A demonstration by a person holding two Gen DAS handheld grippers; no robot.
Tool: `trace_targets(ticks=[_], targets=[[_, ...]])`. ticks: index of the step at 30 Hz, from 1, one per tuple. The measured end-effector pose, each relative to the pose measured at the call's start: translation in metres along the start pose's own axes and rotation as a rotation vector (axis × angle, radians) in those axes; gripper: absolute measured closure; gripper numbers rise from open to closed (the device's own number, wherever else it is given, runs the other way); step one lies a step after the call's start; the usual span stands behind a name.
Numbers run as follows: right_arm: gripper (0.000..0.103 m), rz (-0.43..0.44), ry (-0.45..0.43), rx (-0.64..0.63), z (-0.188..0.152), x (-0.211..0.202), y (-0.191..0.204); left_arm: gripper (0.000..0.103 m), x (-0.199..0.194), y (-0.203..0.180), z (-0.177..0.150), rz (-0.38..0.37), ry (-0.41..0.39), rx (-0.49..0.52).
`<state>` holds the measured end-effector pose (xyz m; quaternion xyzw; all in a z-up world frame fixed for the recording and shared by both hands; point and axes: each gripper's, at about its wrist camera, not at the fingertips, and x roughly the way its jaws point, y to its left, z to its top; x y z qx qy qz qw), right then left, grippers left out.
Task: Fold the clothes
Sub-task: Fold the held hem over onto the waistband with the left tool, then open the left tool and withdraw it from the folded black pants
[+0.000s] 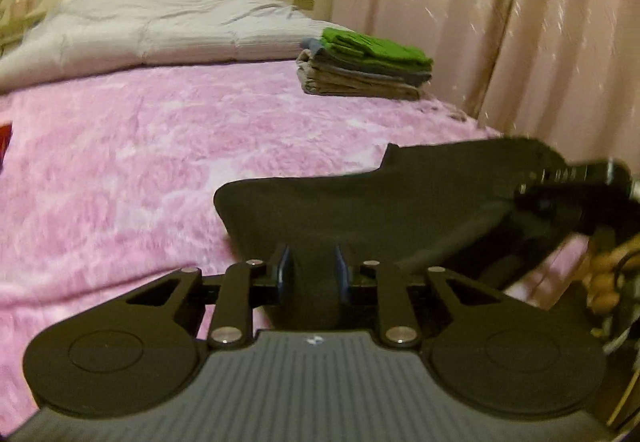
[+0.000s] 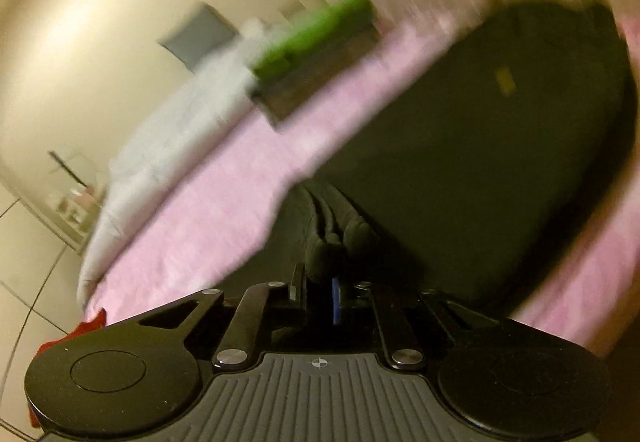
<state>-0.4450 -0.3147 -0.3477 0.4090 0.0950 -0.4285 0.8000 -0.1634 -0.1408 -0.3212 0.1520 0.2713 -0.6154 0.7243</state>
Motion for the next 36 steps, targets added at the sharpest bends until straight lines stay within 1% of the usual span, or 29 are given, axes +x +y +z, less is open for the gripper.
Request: trace_targets(ticks=[1, 3, 4, 6, 7, 9, 11, 12, 13, 14, 15, 16, 17, 19, 20, 22, 23, 24, 25, 27, 29, 31, 33, 36], targets=[[0.094, -0.013, 0.027, -0.012, 0.0, 0.004, 0.0, 0.084, 0.004, 0.0, 0.0, -0.003, 0.014, 0.013], [0.094, -0.055, 0.124, -0.009, -0.003, 0.02, -0.008, 0.086, 0.011, -0.002, -0.001, -0.003, 0.052, 0.041], [0.094, -0.063, 0.149, -0.016, -0.008, 0.027, -0.015, 0.086, 0.015, -0.003, -0.002, 0.0, 0.074, 0.056], [0.094, -0.055, 0.122, -0.05, -0.015, 0.026, -0.017, 0.087, 0.023, -0.004, -0.006, 0.009, 0.125, 0.089], [0.094, -0.06, 0.124, -0.055, -0.017, 0.023, -0.016, 0.087, 0.026, -0.004, -0.008, 0.01, 0.144, 0.1], [0.093, -0.07, 0.144, -0.065, -0.016, 0.02, -0.012, 0.087, 0.033, -0.002, -0.012, 0.01, 0.182, 0.119], [0.09, -0.082, 0.174, -0.115, -0.011, 0.017, -0.006, 0.087, 0.033, 0.002, -0.009, -0.003, 0.195, 0.111], [0.082, -0.097, 0.186, -0.14, -0.009, 0.016, -0.002, 0.087, 0.03, 0.003, -0.007, -0.006, 0.185, 0.108], [0.076, -0.122, 0.187, -0.164, -0.003, 0.016, 0.001, 0.087, 0.026, 0.004, -0.004, -0.01, 0.175, 0.105], [0.06, -0.156, 0.158, -0.192, -0.001, 0.015, 0.008, 0.087, 0.022, 0.005, -0.001, -0.014, 0.164, 0.1], [0.054, -0.193, 0.116, -0.222, 0.001, 0.012, 0.015, 0.087, 0.017, 0.007, 0.001, -0.02, 0.141, 0.079], [0.054, -0.221, 0.064, -0.275, 0.001, 0.006, 0.022, 0.087, 0.012, 0.01, 0.004, -0.027, 0.119, 0.057], [0.054, -0.226, 0.027, -0.332, 0.001, 0.001, 0.029, 0.087, 0.008, 0.013, 0.005, -0.042, 0.104, 0.031], [0.055, -0.172, 0.022, -0.413, -0.002, 0.0, 0.038, 0.087, 0.009, 0.013, 0.005, -0.063, 0.107, 0.013], [0.055, -0.141, 0.024, -0.452, -0.004, 0.001, 0.042, 0.087, 0.015, 0.01, 0.001, -0.054, 0.129, 0.031], [0.055, -0.088, 0.059, -0.522, -0.015, 0.011, 0.045, 0.087, 0.026, 0.002, -0.007, -0.036, 0.171, 0.067], [0.055, -0.091, 0.1, -0.561, -0.023, 0.021, 0.045, 0.087, 0.029, -0.001, -0.011, -0.025, 0.17, 0.08], [0.055, -0.126, 0.162, -0.598, -0.031, 0.036, 0.043, 0.087, 0.032, -0.003, -0.016, -0.013, 0.169, 0.092], [0.055, -0.152, 0.177, -0.64, -0.039, 0.045, 0.041, 0.087, 0.032, -0.005, -0.017, -0.006, 0.169, 0.1], [0.055, -0.188, 0.152, -0.726, -0.055, 0.051, 0.04, 0.087, 0.033, -0.008, -0.019, 0.008, 0.169, 0.116], [0.055, -0.197, 0.182, -0.712, -0.052, 0.053, 0.041, 0.087, 0.031, -0.007, -0.013, 0.004, 0.17, 0.12], [0.055, -0.201, 0.231, -0.659, -0.037, 0.055, 0.044, 0.089, 0.026, 0.003, -0.001, -0.005, 0.137, 0.072], [0.055, -0.17, 0.203, -0.608, -0.015, 0.056, 0.051, 0.089, 0.025, 0.016, 0.015, 0.008, 0.084, 0.009], [0.055, -0.131, 0.133, -0.607, 0.008, 0.058, 0.064, 0.089, 0.042, 0.031, 0.039, 0.048, 0.054, -0.046]])
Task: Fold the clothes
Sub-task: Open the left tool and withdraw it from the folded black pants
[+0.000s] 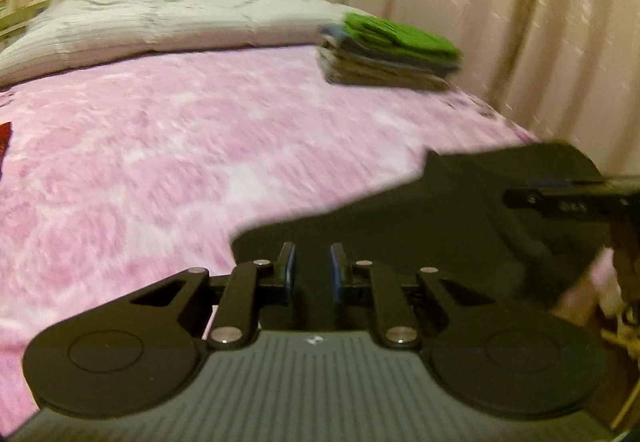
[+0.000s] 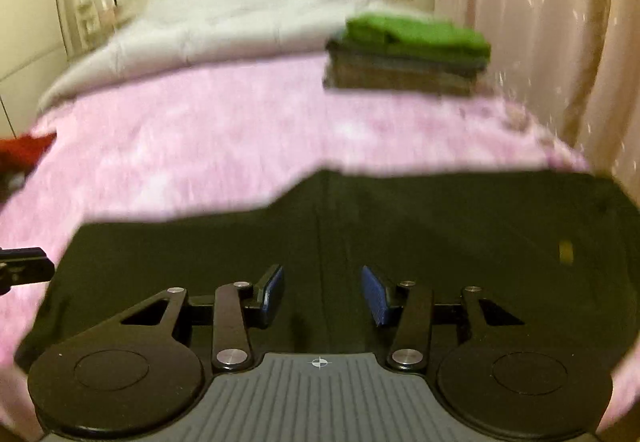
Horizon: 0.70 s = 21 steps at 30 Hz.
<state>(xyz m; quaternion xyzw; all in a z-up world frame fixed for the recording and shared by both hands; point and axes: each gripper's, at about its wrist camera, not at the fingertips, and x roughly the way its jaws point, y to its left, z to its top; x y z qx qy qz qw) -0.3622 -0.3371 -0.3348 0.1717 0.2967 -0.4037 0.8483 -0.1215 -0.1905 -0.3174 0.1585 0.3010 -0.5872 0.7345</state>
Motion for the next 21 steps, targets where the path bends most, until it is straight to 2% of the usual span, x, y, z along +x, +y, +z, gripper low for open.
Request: trace_targets(ticks=[4, 5, 7, 8, 10, 12, 14, 16, 19, 21], targets=[[0.055, 0.017, -0.016, -0.009, 0.022, 0.039, 0.0, 0.089, 0.036, 0.004, 0.014, -0.005, 0.03, -0.028], [0.055, 0.013, 0.002, -0.014, 0.02, 0.049, -0.001, 0.089, 0.048, 0.003, 0.014, -0.002, 0.051, -0.027], [0.055, -0.007, 0.099, -0.019, 0.01, 0.076, -0.007, 0.089, 0.07, -0.001, 0.006, 0.025, 0.112, -0.006], [0.055, -0.012, 0.099, -0.02, 0.005, 0.081, -0.01, 0.089, 0.076, -0.005, 0.0, 0.041, 0.122, 0.017], [0.055, -0.018, 0.104, -0.017, 0.003, 0.074, -0.017, 0.089, 0.071, -0.013, -0.003, 0.062, 0.105, 0.05], [0.055, -0.016, 0.112, 0.034, 0.0, 0.056, -0.024, 0.089, 0.052, -0.015, -0.005, 0.039, 0.1, 0.01], [0.055, 0.003, 0.072, 0.056, -0.01, 0.027, -0.025, 0.089, 0.03, -0.017, -0.008, 0.006, 0.079, -0.039], [0.056, 0.029, 0.038, 0.047, -0.022, -0.004, -0.022, 0.089, 0.007, -0.028, -0.018, -0.008, 0.064, -0.042], [0.056, 0.023, 0.064, 0.019, -0.041, -0.01, -0.018, 0.088, 0.002, -0.043, -0.041, -0.015, 0.136, -0.071], [0.055, 0.001, 0.086, -0.006, -0.048, -0.008, -0.015, 0.088, -0.002, -0.051, -0.046, 0.033, 0.131, -0.076]])
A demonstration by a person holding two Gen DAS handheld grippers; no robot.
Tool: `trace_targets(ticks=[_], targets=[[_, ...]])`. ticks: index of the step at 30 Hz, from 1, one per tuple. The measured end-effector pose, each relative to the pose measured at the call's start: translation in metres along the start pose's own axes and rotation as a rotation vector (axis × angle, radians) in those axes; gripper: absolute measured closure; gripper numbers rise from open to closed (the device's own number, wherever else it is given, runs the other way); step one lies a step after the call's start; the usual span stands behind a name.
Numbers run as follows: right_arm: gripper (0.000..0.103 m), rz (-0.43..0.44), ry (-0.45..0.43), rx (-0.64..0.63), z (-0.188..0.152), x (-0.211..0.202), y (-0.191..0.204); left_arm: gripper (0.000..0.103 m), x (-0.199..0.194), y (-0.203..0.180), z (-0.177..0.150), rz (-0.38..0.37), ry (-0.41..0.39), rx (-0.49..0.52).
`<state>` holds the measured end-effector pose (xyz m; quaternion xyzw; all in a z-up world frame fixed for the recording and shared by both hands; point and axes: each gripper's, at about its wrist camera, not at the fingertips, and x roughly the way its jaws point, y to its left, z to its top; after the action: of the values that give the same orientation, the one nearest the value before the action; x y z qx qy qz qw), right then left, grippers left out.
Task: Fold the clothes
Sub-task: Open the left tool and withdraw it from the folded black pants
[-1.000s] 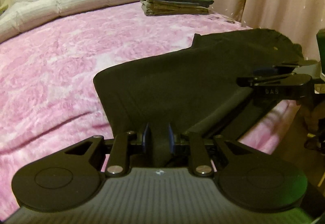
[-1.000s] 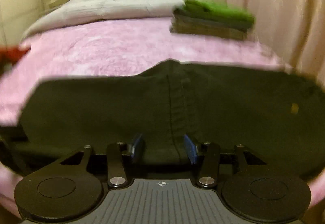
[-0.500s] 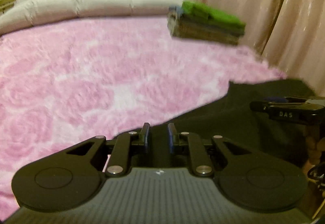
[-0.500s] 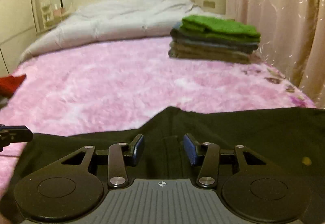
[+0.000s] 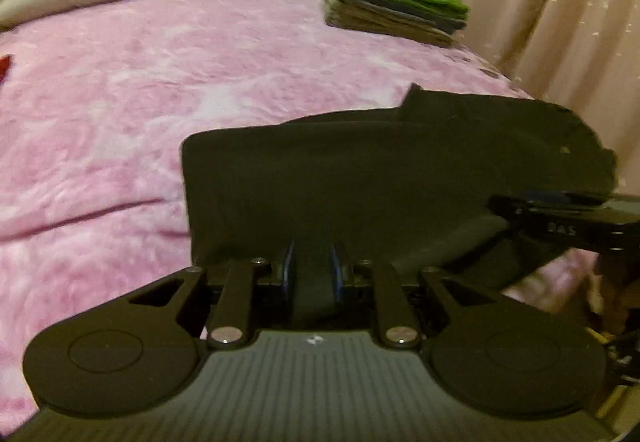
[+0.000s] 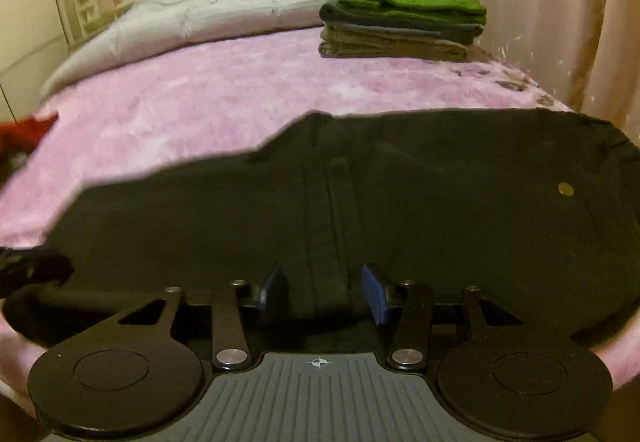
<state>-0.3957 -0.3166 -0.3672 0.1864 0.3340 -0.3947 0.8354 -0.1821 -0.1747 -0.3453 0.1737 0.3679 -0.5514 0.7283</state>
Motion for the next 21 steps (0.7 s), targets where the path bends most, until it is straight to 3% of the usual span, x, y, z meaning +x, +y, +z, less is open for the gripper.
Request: trace_targets(ticks=[4, 5, 6, 7, 8, 13, 21], targets=[[0.055, -0.003, 0.032, 0.041, 0.005, -0.023, -0.003, 0.087, -0.017, -0.011, 0.003, 0.077, 0.014, -0.018], [0.047, -0.011, 0.035, 0.055, 0.002, -0.029, -0.004, 0.086, -0.022, -0.015, 0.003, 0.096, 0.015, -0.012], [0.029, -0.021, 0.034, 0.071, -0.002, -0.037, -0.007, 0.081, -0.028, -0.018, 0.003, 0.115, 0.016, -0.007], [0.025, -0.023, 0.027, 0.086, -0.007, -0.044, -0.009, 0.078, -0.031, -0.02, 0.003, 0.128, 0.017, -0.007], [0.025, -0.02, 0.023, 0.101, -0.012, -0.051, -0.011, 0.073, -0.035, -0.023, 0.0, 0.135, 0.019, -0.006], [0.025, -0.03, 0.054, 0.185, -0.027, -0.08, -0.018, 0.068, -0.058, -0.044, -0.017, 0.147, 0.032, 0.021], [0.024, -0.067, 0.032, 0.178, -0.032, -0.12, -0.015, 0.056, -0.089, -0.067, -0.035, 0.172, 0.011, 0.055]])
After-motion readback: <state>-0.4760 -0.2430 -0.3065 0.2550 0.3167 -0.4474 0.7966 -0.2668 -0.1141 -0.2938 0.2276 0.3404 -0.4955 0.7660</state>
